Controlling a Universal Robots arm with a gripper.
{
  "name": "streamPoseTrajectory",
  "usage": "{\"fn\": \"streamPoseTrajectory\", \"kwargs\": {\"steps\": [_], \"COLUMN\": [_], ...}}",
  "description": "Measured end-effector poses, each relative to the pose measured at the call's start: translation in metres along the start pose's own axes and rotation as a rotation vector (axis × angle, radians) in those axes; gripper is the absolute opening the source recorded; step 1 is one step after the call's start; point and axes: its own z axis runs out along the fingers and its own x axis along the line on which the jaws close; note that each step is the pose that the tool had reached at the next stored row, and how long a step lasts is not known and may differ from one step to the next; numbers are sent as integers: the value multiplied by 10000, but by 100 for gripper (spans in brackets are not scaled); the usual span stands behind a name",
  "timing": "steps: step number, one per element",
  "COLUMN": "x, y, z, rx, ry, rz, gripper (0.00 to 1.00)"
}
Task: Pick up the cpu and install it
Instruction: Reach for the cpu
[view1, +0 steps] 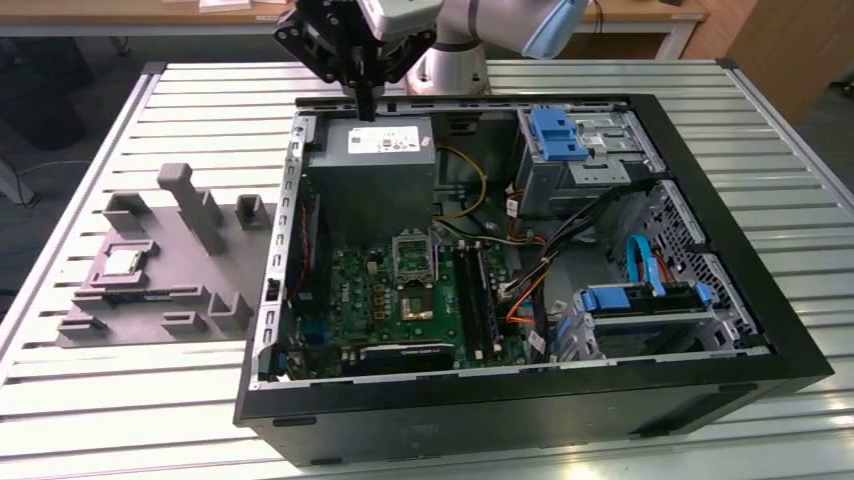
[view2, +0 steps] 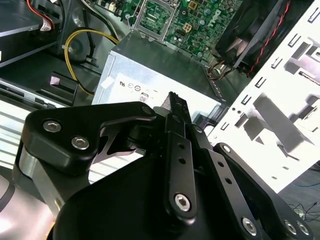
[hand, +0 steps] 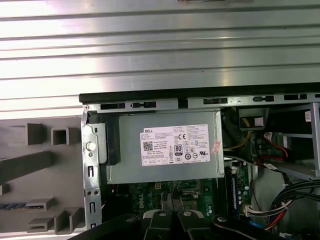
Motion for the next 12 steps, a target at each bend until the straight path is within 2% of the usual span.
{"fn": "streamPoseTrajectory", "kwargs": {"steps": [12], "x": [37], "y": [-3], "z": [-1], "rx": [0], "ry": [0], "rz": [0], "gripper": [11]}}
